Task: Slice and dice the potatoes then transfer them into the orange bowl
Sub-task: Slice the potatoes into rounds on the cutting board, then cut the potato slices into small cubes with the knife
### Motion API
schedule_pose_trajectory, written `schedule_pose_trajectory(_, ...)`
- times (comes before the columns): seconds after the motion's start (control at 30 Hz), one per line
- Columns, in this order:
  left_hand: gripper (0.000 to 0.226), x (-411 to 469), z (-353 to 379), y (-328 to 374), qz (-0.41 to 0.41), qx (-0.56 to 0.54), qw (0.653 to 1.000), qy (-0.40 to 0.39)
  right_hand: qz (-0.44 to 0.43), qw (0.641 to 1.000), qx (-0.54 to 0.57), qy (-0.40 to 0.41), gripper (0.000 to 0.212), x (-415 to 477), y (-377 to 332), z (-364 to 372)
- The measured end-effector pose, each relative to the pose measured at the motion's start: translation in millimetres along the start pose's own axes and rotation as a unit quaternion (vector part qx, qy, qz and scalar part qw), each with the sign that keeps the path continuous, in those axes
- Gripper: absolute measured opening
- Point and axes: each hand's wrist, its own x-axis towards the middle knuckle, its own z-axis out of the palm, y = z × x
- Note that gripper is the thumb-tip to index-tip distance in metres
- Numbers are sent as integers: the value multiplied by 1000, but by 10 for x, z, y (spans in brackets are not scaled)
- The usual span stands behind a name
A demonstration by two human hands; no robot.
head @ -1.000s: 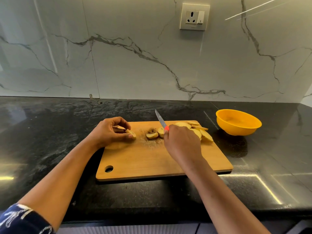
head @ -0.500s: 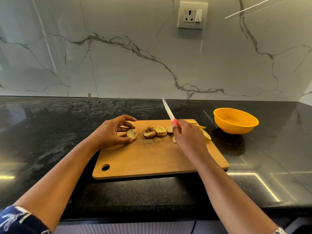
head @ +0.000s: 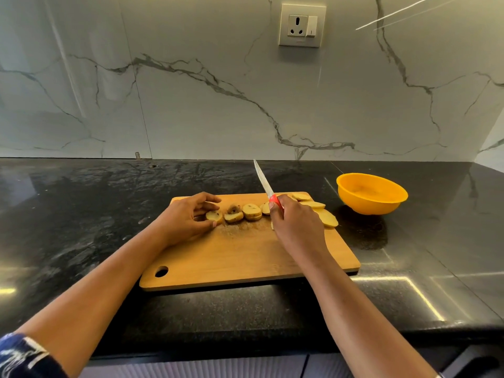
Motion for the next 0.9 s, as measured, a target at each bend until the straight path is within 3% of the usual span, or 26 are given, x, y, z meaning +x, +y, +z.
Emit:
schedule_pose_trajectory(0.47, 58, 320, 313, 430, -22, 66, 994, -88, 28, 997, 31, 67, 35, 65, 92, -68)
schedule_pose_trajectory(0.53, 58, 357, 359, 480, -31, 49, 994, -93, 65, 990, 78, 99, 33, 128, 159, -142)
schedule_pose_trajectory(0.6, 57, 381, 409, 499, -51, -3, 996, -79, 130, 967, 193, 105, 32, 233, 282, -245)
schedule_pose_trajectory(0.73, 45, 398, 542, 588, -74, -68, 995, 22, 219, 914, 341, 33, 37, 457, 609, -383)
schedule_pose_trajectory(0.9, 62, 444, 689, 775, -85, -82, 992, 40, 229, 909, 327, -117, 35, 567, 768, -316)
